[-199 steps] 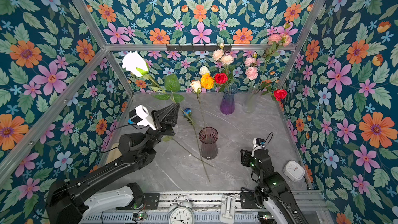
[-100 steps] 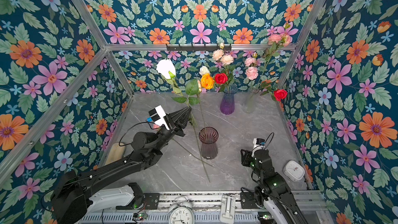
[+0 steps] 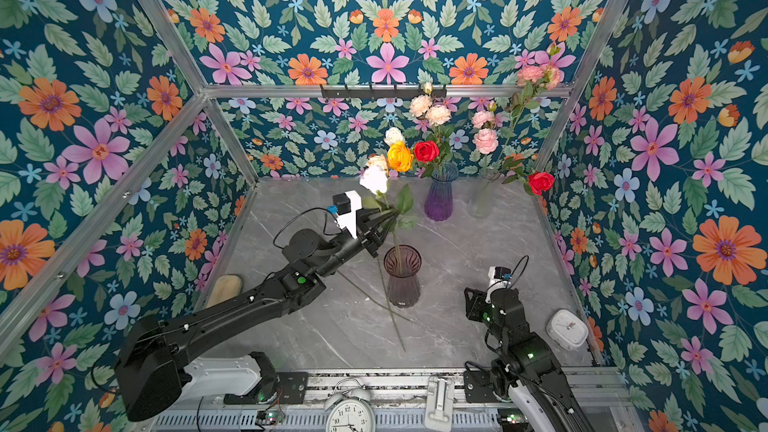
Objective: Arrange the flowers into the vase
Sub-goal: 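Lower the pale rose stem into the dark mauve vase and open the left gripper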
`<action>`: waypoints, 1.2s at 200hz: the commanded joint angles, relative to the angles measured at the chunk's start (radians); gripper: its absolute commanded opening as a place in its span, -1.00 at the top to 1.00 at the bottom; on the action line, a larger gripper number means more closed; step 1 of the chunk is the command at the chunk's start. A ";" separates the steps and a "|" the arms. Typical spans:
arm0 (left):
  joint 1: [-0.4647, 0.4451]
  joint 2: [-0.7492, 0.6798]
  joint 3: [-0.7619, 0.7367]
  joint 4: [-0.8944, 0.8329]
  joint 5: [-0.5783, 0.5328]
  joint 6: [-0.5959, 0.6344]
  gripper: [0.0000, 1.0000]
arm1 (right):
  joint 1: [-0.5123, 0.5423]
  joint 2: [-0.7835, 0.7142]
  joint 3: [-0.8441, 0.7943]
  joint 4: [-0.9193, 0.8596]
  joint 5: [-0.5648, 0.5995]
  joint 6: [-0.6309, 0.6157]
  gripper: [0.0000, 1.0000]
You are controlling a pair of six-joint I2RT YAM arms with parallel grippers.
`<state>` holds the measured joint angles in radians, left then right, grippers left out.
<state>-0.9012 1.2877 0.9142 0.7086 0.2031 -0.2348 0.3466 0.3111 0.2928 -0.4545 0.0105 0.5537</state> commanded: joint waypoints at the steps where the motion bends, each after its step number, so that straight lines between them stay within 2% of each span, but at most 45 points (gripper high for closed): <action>1: -0.020 0.024 0.037 -0.212 0.016 0.070 0.28 | 0.000 0.000 -0.001 0.009 0.003 -0.001 0.25; 21: -0.031 0.035 0.057 -0.271 -0.009 0.090 0.12 | 0.000 0.000 -0.002 0.009 0.005 -0.001 0.25; 68: -0.034 0.020 0.098 -0.411 -0.062 0.134 0.10 | 0.000 0.006 -0.001 0.010 0.005 0.000 0.25; 104: -0.034 -0.062 0.039 -0.448 -0.152 0.143 0.11 | 0.000 0.008 0.000 0.008 0.005 0.000 0.25; 136: -0.032 -0.165 -0.060 -0.443 -0.215 0.109 0.12 | 0.001 0.008 0.000 0.010 0.005 0.000 0.25; 156: -0.028 -0.222 -0.105 -0.489 -0.322 0.089 0.15 | 0.001 0.010 0.000 0.011 0.004 0.000 0.25; 168: -0.007 -0.248 -0.111 -0.560 -0.421 0.011 0.16 | 0.000 0.012 0.000 0.012 0.002 0.000 0.25; 176: 0.033 -0.257 -0.100 -0.633 -0.447 -0.053 0.19 | 0.001 0.014 -0.001 0.014 0.002 0.000 0.25; 185: 0.100 -0.265 -0.093 -0.706 -0.416 -0.119 0.20 | 0.000 0.014 -0.001 0.014 0.001 -0.001 0.25; 210: 0.319 -0.296 -0.169 -0.729 -0.184 -0.255 0.21 | 0.000 0.013 -0.001 0.015 -0.004 -0.002 0.25; 240: 0.458 -0.270 -0.266 -0.676 0.013 -0.321 0.21 | 0.000 0.013 -0.001 0.017 -0.006 -0.003 0.25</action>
<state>-0.5125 0.9955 0.6952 0.0216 0.0086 -0.4473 0.3462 0.3237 0.2928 -0.4541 0.0071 0.5537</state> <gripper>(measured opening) 0.393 0.374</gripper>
